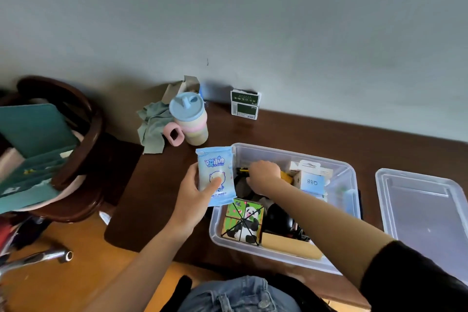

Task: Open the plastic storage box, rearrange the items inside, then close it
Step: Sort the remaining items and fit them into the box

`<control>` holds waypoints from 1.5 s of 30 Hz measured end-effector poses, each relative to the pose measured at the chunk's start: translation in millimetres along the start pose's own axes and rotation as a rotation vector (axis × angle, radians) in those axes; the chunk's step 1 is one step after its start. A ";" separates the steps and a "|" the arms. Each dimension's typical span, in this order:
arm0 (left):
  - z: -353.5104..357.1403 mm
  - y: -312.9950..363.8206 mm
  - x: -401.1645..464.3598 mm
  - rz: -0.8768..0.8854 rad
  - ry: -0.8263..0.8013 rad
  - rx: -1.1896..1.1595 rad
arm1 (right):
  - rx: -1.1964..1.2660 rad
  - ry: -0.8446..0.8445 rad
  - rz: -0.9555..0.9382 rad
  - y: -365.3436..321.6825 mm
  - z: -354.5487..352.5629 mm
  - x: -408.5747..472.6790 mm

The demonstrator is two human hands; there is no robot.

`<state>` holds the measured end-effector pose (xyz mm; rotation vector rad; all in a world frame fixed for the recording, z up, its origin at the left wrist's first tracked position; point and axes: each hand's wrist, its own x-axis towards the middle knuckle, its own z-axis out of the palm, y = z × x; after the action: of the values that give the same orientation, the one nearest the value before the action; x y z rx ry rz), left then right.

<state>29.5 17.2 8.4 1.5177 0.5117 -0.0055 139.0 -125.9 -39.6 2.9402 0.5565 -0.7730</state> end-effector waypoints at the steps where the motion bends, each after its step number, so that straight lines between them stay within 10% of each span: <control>1: 0.1 -0.4 -1.0 0.004 0.002 0.001 | -0.053 0.003 -0.003 -6.5 4.5 8.3; 7: 4.2 -2.9 -4.1 0.007 -0.001 -0.039 | -0.066 0.028 0.007 -15.4 15.6 24.4; 20: 26.2 -11.5 6.7 0.091 -0.080 0.136 | 0.824 0.146 -0.140 117.1 -54.3 -81.8; 25: 32.2 -16.2 9.6 0.175 -0.023 0.285 | 0.523 -0.314 -0.079 147.7 -35.9 -112.0; 31: 30.0 -14.2 7.2 0.197 0.026 0.302 | 0.501 0.185 -0.015 103.6 -30.5 -87.4; 45: 25.1 -16.5 -12.6 0.168 0.161 0.324 | -0.501 0.056 -0.254 -17.4 31.3 31.1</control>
<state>21.0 -11.8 -4.0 1.8861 0.5275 0.1729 143.4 -103.7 -81.4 2.4612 0.9796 -0.4762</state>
